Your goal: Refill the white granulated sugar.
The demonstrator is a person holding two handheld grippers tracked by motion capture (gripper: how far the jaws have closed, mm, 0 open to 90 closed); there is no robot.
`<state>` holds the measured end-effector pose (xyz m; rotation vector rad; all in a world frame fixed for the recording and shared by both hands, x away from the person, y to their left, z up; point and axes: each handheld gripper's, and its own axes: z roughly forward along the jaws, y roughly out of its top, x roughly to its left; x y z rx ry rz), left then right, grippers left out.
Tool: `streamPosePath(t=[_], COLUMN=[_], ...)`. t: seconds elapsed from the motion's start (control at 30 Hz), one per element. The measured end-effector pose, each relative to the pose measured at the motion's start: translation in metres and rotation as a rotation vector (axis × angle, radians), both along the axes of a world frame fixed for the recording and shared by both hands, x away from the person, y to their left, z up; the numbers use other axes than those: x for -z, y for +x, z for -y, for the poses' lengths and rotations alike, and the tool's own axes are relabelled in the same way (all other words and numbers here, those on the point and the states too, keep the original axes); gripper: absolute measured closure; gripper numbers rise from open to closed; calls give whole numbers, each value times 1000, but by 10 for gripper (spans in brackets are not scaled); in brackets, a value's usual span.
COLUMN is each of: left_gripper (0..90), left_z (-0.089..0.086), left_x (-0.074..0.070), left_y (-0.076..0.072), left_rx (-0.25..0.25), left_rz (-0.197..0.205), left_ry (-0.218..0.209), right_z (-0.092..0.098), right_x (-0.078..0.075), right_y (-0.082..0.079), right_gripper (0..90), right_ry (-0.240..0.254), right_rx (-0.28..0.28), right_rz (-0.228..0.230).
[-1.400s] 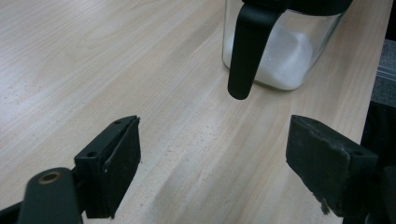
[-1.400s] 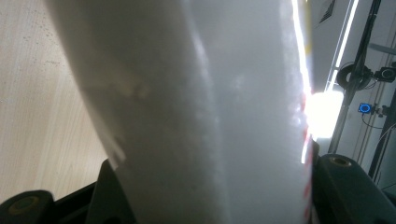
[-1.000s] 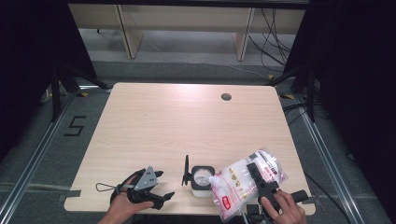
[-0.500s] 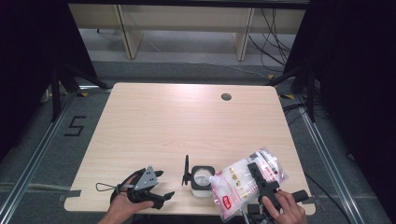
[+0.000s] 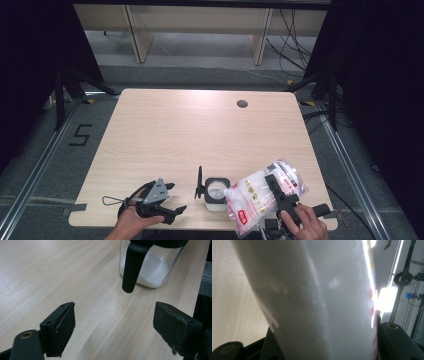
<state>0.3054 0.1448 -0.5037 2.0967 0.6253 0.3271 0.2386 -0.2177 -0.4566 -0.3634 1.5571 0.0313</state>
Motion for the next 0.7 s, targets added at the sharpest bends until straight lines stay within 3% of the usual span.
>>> streamPosePath(t=[0.03, 0.07, 0.1, 0.17, 0.2, 0.27, 0.3, 0.37, 0.43, 0.5, 0.6, 0.63, 0.7], left_gripper=[175, 175, 175, 175, 176, 175, 175, 175, 175, 175, 175, 175, 175], left_z=[-1, -1, -1, -1, 0, -1, 0, 0, -1, 0, 0, 0, 0], left_x=[-1, -1, -1, -1, 0, 0, 0, 0, -1, 0, 0, 0, 0], left_y=[0, -1, -1, 0, 0, 0, -1, 0, 1, -1, 0, -1, -1], left_rx=[11, 3, 7, 6, -6, 6, 0, -6, 5, -4, -7, -6, -4], left_rz=[-4, -9, -5, -8, -8, 4, 1, -7, 4, -8, -9, -10, -10], left_ry=[22, 23, 29, 25, 5, 14, 10, -5, 20, 16, 11, 11, 13], right_z=[0, 1, 0, 1, 1, 1, 0, 1, 1, 1, 1, 0, -1], right_x=[0, 2, 0, 2, 2, 2, 0, 2, 2, 0, 1, -1, -2], right_y=[0, -1, 0, -1, -1, -1, 0, -1, -1, 0, -2, 0, 0], right_gripper=[490, 490, 490, 491, 491, 491, 491, 491, 491, 491, 492, 492, 491], right_ry=[-3, 25, -4, 26, 26, 27, 2, 27, 23, 7, 22, -12, -10], right_rx=[-1, 23, 5, 20, 20, 19, 6, 21, 19, 10, 22, 0, -12], right_rz=[1, -9, 0, -7, -9, -6, -2, -8, -7, -3, -5, 7, 14])
